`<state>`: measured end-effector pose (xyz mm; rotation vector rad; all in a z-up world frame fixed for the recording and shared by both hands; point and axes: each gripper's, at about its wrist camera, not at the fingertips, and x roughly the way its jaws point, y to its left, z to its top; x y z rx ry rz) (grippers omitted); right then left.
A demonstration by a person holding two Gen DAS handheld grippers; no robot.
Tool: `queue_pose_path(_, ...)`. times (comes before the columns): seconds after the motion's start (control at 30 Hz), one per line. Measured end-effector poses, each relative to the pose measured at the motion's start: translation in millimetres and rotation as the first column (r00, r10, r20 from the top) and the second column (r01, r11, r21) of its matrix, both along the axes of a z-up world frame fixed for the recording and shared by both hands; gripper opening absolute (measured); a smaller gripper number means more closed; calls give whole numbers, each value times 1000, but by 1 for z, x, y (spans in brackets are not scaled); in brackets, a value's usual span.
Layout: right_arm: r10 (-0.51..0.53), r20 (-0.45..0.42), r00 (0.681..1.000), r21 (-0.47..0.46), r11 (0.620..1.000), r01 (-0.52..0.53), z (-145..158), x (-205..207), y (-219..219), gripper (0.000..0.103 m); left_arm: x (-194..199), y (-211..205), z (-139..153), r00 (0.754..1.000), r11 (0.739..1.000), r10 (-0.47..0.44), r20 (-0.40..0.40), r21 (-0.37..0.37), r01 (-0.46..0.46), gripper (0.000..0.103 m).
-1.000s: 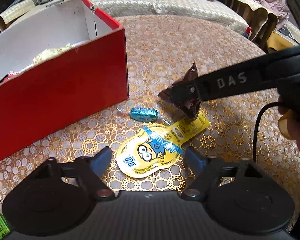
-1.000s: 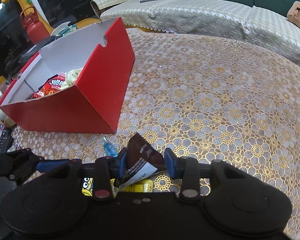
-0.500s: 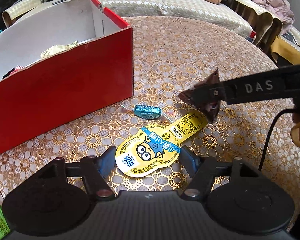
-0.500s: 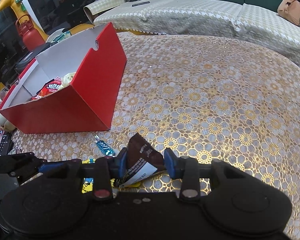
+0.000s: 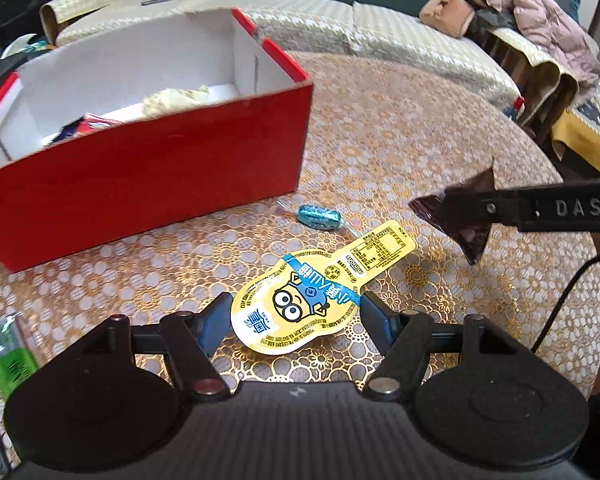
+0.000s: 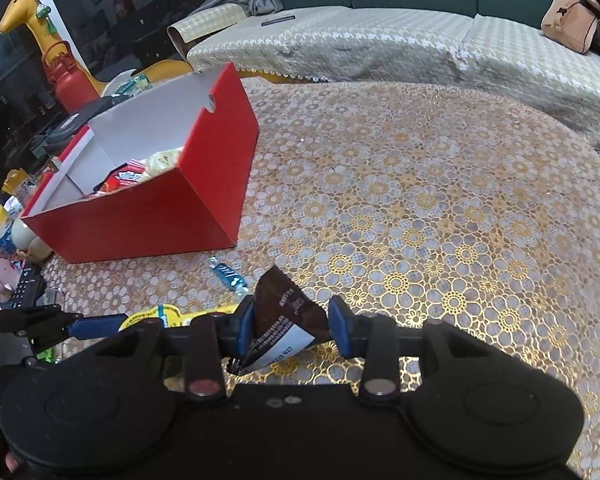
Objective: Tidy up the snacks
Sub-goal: 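Grasp the brown chocolate packet with the right tool while the left tool grasps the yellow cartoon packet, then lower the yellow cartoon packet with the left tool while the right tool lowers the brown packet into the box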
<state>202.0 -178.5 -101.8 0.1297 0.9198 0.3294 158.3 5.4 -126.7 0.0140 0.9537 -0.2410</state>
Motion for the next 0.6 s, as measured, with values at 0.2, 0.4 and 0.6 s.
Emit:
queue_pose_path(0.2,19,36,999,8,1000,-20,21,-21,6,38,-17,12,26,998,999,47,52,-21,-46,69)
queue_pose_path(0.4,43,79,996,16,999,-45,44,-40,16,38,-32,21,51,991,996,87,99,-43,-83,69)
queue_pose_path(0.6,76,127,989,12,997,-78,68,-49,30,38,-39,27,78,980,992,126,153,-40,-122,69)
